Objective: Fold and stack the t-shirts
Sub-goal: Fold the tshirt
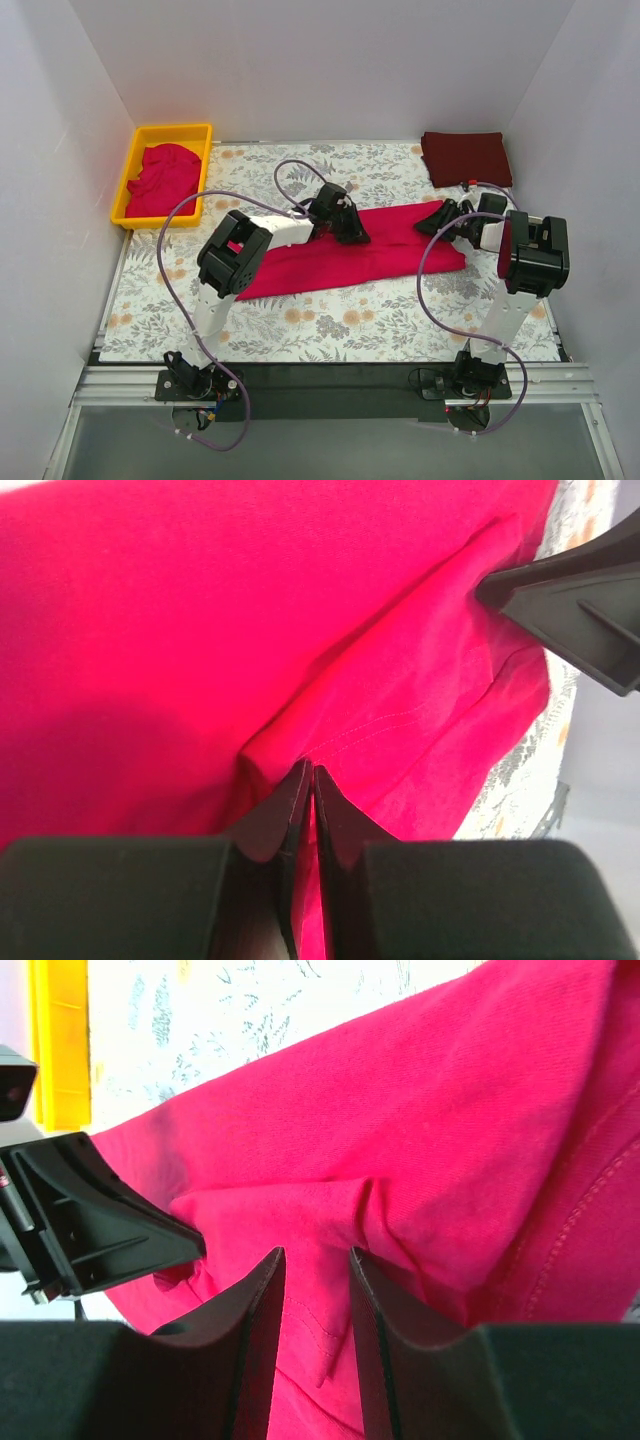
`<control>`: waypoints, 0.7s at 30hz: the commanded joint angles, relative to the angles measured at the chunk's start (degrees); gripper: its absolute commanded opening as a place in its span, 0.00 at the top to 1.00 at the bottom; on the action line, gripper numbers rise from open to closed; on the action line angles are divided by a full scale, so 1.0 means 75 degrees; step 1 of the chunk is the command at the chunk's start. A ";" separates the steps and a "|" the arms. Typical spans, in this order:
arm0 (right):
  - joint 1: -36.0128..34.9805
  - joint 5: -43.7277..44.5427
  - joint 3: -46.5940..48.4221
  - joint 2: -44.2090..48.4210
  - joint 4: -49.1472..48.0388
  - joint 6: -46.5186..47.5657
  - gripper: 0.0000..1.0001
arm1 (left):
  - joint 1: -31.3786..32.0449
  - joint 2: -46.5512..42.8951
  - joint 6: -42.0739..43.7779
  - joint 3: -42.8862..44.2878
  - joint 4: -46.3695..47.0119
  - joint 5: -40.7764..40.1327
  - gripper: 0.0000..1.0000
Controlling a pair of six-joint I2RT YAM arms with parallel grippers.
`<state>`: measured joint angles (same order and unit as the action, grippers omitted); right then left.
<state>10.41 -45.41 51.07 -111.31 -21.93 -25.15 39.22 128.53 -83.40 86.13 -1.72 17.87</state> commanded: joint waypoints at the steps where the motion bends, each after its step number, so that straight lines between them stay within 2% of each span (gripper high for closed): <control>1: 0.0205 0.0090 0.0187 -0.0346 -0.0345 0.0107 0.61 | -0.0436 -0.0156 0.0162 -0.0549 -0.0299 -0.0449 0.95; 6: 0.0287 0.0148 0.0198 -0.0008 -0.0322 0.0165 0.62 | -0.0472 -0.0519 0.0396 -0.0972 -0.0275 -0.0507 0.94; 8: 0.0275 0.0032 0.0222 0.0332 -0.0322 0.0096 0.62 | -0.0483 -0.0613 0.0467 -0.0926 -0.0298 -0.0426 0.89; 9: 0.0252 0.0008 0.0245 0.0472 -0.0298 0.0083 0.62 | -0.0472 -0.0741 0.0467 -0.0890 -0.0310 -0.0414 0.86; 10: 0.0206 0.0031 0.0234 0.0787 -0.0229 0.0060 0.62 | -0.0483 -0.0836 0.0479 -0.0832 -0.0345 -0.0344 0.78; 13: 0.0065 0.0416 0.0164 0.1526 0.0250 0.0292 0.61 | -0.0483 -0.1316 0.0537 -0.0609 -0.0532 -0.0320 0.64; 16: -0.0320 0.1270 0.0082 0.2265 0.1514 0.0726 0.61 | -0.0484 -0.1972 0.0805 -0.0456 -0.0906 -0.0600 0.54; 18: -0.0590 0.2170 -0.0024 0.2767 0.2383 0.0997 0.60 | -0.0472 -0.2347 0.1110 -0.0479 -0.1141 -0.1232 0.45; 20: -0.1000 0.2665 -0.0386 0.3120 0.2642 0.1021 0.60 | -0.0495 -0.2781 0.1659 -0.0561 -0.1644 -0.1864 0.44; 21: -0.1141 0.3108 -0.0550 0.3273 0.2840 0.0998 0.60 | -0.0565 -0.2875 0.1813 -0.0620 -0.1820 -0.2574 0.44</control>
<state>4.97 -32.34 50.13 -89.52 -9.72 -20.25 35.94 114.76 -76.29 81.08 -9.74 10.04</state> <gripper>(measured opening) 0.394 0.556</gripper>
